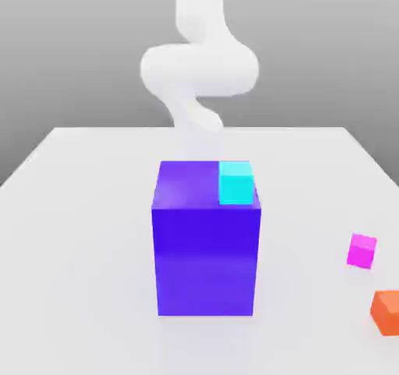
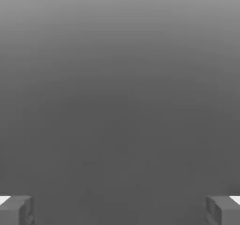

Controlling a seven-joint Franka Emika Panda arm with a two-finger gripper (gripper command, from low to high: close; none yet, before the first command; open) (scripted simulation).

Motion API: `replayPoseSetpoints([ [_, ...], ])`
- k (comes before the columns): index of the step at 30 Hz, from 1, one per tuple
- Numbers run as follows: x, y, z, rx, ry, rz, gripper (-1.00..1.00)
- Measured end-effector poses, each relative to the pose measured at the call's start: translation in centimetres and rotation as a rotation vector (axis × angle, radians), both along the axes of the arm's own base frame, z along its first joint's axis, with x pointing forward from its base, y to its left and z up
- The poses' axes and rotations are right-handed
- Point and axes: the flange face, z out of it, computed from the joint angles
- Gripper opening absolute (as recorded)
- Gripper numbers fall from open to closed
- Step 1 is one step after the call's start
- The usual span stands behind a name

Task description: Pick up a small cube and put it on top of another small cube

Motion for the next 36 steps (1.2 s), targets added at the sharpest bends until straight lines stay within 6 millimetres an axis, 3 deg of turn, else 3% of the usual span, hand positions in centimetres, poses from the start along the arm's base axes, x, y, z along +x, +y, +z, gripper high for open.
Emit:
replayPoseSetpoints([
  [2, 2.1, 3.6, -4.3, -0.024, 0.066, 0.091, 0.0],
  [5, 3.6, 9.0, -10.8, -0.063, 0.157, 0.222, 0.0],
  [10, 2.5, 17.7, -21.8, -0.145, 0.301, 0.44, 0.0],
  [15, -2.6, 24.7, -32.7, -0.244, 0.436, 0.66, 0.0],
  [18, -7.9, 28.2, -38.9, -0.319, 0.511, 0.812, 0.0],
  [22, -14.1, 29.5, -46.2, -0.408, 0.603, 0.958, 0.0],
  [28, -15.1, 29.5, -52.8, -0.42, 0.622, 0.979, 0.0],
  [29, -15.1, 29.4, -53.4, -0.421, 0.622, 0.979, -1.0],
  [36, -15.1, 29.4, -53.4, -0.421, 0.622, 0.98, -1.0],
])
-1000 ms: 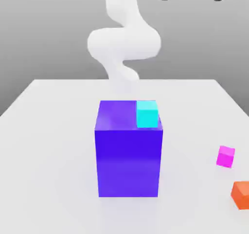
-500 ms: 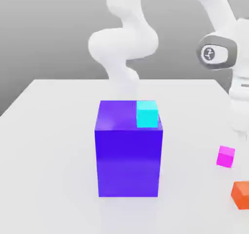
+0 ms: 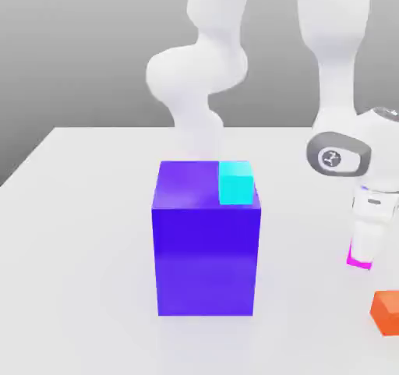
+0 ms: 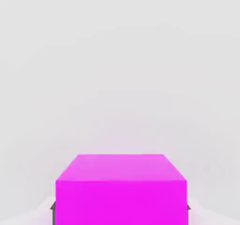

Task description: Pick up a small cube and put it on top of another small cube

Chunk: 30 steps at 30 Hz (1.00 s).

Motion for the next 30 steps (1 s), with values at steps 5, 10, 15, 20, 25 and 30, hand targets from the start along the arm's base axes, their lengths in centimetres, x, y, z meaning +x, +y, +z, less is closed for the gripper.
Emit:
replayPoseSetpoints([
  [5, 0.1, 0.1, 4.5, 0.0, 0.0, 0.0, -1.0],
  [10, 4.3, 1.4, 7.0, 0.0, 0.001, 0.034, -1.0],
  [15, 11.3, 2.6, 8.3, 0.002, 0.003, 0.084, -1.0],
  [20, 18.5, 2.5, 9.6, 0.003, 0.003, 0.135, -1.0],
  [25, 25.5, 1.2, 11.1, 0.001, 0.003, 0.188, -1.0],
  [30, 27.5, 0.7, 5.6, 0.0, 0.002, 0.203, 1.0],
])
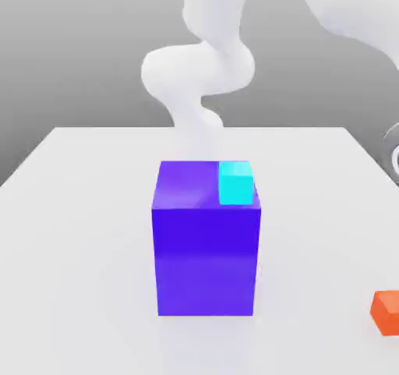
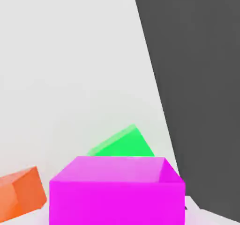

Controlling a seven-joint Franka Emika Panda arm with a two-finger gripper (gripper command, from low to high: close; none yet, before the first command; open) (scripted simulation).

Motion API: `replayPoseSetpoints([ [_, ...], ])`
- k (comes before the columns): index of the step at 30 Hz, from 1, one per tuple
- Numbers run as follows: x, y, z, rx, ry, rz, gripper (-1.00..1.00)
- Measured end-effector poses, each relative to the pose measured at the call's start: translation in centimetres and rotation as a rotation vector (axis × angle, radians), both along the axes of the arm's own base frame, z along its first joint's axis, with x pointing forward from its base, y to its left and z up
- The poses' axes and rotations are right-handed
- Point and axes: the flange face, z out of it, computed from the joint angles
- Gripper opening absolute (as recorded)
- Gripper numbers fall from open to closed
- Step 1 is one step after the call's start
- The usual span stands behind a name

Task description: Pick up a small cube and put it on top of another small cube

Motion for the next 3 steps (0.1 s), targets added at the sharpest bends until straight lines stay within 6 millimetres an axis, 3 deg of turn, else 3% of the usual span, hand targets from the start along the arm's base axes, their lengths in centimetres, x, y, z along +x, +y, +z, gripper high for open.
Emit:
replayPoseSetpoints([
  [3, 0.0, 0.0, 0.0, 0.0, 0.0, 0.0, 1.0],
])
